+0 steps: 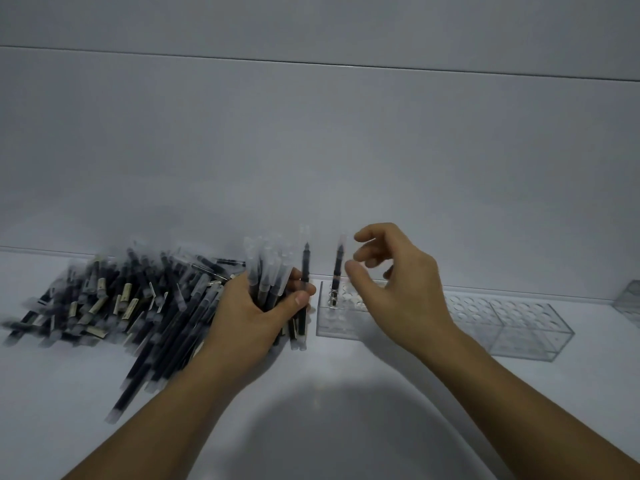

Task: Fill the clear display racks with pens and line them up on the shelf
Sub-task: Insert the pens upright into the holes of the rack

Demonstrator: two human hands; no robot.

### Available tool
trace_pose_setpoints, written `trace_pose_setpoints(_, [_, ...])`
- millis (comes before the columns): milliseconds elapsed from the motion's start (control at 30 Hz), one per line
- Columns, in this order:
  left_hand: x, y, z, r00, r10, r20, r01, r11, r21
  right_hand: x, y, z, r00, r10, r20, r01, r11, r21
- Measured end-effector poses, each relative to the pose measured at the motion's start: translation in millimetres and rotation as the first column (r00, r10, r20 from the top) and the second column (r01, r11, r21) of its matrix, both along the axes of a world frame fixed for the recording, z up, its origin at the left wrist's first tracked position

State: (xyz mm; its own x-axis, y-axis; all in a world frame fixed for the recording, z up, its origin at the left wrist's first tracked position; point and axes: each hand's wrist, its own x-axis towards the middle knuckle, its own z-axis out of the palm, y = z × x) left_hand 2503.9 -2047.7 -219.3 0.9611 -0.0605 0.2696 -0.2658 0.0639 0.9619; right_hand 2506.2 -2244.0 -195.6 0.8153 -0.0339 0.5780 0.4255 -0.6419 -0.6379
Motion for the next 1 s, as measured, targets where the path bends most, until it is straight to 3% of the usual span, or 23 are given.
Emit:
trace_pose_setpoints(100, [-2.5,-1.2,2.0,0.998,-0.050,0.025,0.051,0.999,-0.002,-14.9,8.7,5.4,0.995,0.021,0.100,-0.037,0.987,0.155])
trace_pose_setpoints(200, [-7.8,-4.3,5.7,0.993,-0.091,0.079,0.084,0.993,0.084,-20.5,19.3,5.1,0.995,0.100,-0.020,-0.089,0.946,0.311])
trace_pose_setpoints(333, [-9.5,-4.3,7.4,0.986,-0.095,0.136,0.073,0.985,0.157,-18.9,24.7,-4.6,0.968,0.188,-0.166,-0.127,0.937,0.325])
trace_pose_setpoints(533, [-6.6,-4.4,1.1,0.991,-0.083,0.106,0.073,0.993,0.090,-16.0,17.6,-5.2,0.947,0.273,-0.167,-0.207,0.922,0.328])
trace_pose_setpoints(600, [-5.1,-3.6,-1.9,0.996,-0.065,0.067,0.063,0.998,0.026,-11.9,9.1,4.8,0.957,0.254,-0.141,-0.164,0.873,0.460])
trace_pose_setpoints(733, [-3.3,-2.2,-3.3,1.000,-0.018,-0.026,0.017,0.999,-0.031,2.4,-23.0,22.8,0.963,0.223,-0.155,-0.042,0.685,0.727])
trace_pose_setpoints(900, [0.6,-2.4,-5.9,0.993,0.001,-0.115,-0.008,0.998,-0.067,11.9,-36.1,11.4,0.933,0.283,-0.221,-0.013,0.639,0.769])
trace_pose_setpoints(1000, [1.6,-4.2,-6.4,0.991,0.011,-0.134,-0.025,0.994,-0.102,14.7,-33.1,14.0,0.936,0.293,-0.197,-0.079,0.717,0.693])
